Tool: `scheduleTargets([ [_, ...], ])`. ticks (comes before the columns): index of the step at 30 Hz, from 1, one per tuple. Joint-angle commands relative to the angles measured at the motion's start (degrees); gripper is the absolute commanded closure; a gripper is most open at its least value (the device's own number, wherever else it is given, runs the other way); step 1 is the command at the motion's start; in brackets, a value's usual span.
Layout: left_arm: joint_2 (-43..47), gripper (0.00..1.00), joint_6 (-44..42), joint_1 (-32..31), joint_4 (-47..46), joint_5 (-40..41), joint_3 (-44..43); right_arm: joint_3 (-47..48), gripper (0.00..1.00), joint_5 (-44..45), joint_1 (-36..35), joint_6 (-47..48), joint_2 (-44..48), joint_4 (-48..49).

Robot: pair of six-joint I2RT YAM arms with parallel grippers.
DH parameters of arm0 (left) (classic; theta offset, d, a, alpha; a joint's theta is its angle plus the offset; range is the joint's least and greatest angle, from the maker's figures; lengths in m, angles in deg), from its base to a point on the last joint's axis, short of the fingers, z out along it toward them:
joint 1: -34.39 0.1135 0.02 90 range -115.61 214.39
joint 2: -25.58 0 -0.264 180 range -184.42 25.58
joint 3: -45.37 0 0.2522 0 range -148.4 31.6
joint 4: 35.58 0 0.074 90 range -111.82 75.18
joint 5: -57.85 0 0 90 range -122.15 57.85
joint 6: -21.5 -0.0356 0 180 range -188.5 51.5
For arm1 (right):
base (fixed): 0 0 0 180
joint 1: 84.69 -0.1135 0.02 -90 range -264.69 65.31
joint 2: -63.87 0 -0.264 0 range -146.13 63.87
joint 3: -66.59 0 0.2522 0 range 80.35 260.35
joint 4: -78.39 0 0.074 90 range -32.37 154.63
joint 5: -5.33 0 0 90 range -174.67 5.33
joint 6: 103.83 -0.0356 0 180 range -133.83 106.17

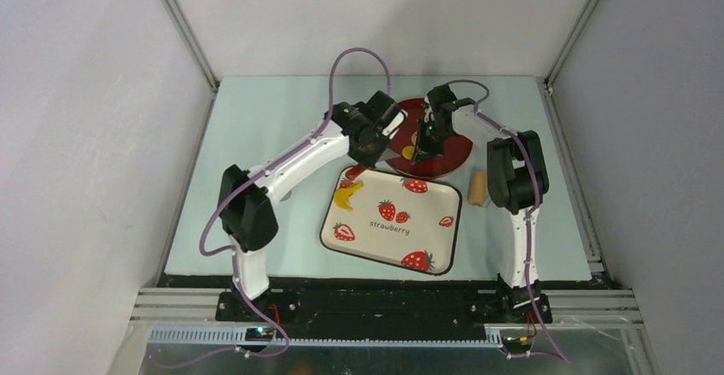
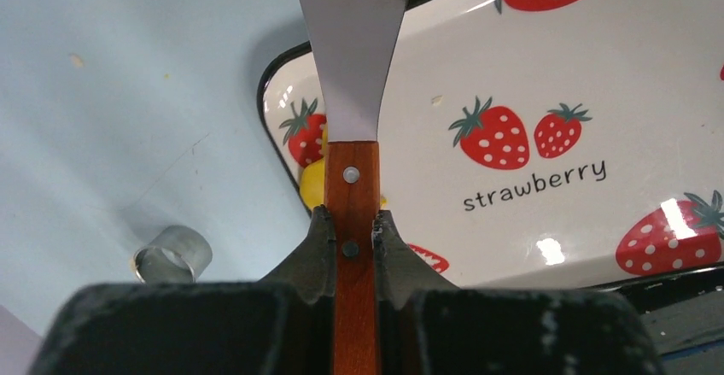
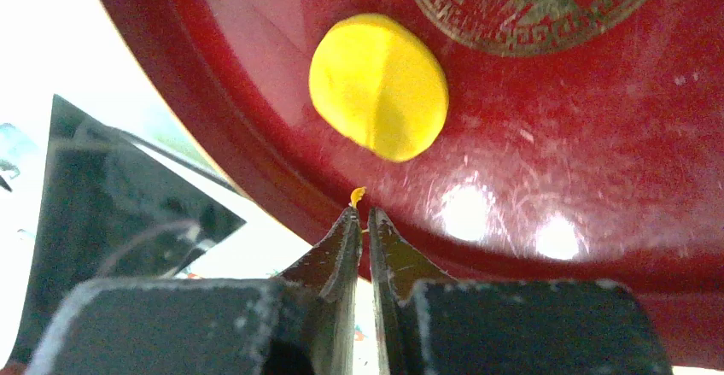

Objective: Roll out the dumpling wrappers from the dough

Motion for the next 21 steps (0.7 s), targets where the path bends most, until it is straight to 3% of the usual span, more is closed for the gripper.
scheduleTargets([
  [1,8.1,1.00,2.1,2.4,-2.2,1.7,2.3,-1.0,0.86,-0.6,-0.3,0.6,9.2,-0.7],
  [4,12.0,1.00,4.5,4.1,-3.7,3.2,6.5,-4.0,0.83,-0.7,-0.3,0.4,14.2,-0.1],
  [12,27.6,1.00,10.0,9.4,-10.8,4.5,23.3,-16.0,0.61,-1.8,3.0,-0.4,28.6,2.4],
  [19,32.2,1.00,8.5,11.1,-12.2,3.3,32.3,-21.5,0.51,-1.0,4.4,0.7,35.3,0.6],
  [21,32.3,0.94,8.3,12.0,-12.3,2.7,34.1,-22.2,0.48,-1.0,4.6,1.0,36.2,0.2],
])
